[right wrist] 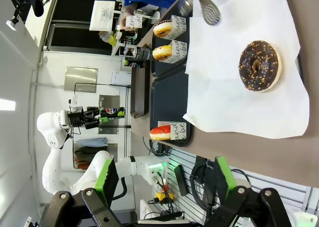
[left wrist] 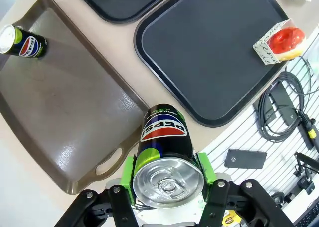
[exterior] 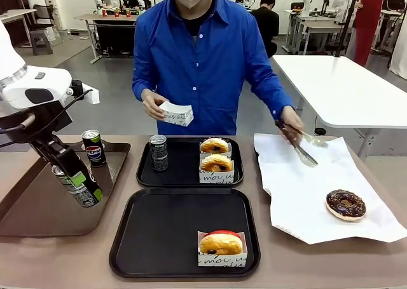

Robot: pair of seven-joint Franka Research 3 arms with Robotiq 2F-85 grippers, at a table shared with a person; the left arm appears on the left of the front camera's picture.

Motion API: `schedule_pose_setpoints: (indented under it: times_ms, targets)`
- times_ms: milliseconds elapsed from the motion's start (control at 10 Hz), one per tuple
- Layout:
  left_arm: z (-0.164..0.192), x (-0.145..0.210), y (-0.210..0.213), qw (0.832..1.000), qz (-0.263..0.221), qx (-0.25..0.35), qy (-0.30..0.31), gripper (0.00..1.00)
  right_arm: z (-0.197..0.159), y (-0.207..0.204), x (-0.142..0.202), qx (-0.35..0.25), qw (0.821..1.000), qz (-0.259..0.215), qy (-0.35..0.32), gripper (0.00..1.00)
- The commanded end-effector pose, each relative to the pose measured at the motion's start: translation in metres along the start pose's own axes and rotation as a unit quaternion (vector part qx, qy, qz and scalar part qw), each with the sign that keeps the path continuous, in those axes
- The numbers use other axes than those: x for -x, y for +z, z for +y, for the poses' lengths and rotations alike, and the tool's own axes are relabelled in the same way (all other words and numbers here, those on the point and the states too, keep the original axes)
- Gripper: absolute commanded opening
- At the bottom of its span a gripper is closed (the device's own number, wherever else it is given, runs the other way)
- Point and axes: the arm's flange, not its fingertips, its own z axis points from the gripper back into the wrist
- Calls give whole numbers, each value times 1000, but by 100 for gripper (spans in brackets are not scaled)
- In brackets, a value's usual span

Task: Set up donuts and drinks on trays.
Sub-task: Pick up one Pepsi coke from the Handle tray and place it on the Flat Tray without a Pepsi coke.

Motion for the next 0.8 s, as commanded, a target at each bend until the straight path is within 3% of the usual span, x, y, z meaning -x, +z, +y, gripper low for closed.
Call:
schedule_pose_setpoints:
  times_ms: [0,200,700]
  targets:
    - [-3,-15,-3,1000,0,0,-24,59,0,0,-1,-9,1000,-3,7,100]
    - [-15,-40,-2,999,-8,-2,-43,59,0,0,-1,-9,1000,-3,7,100]
    - [-36,-123,-3,996,36,-12,-86,59,0,0,-1,-9,1000,-3,7,100]
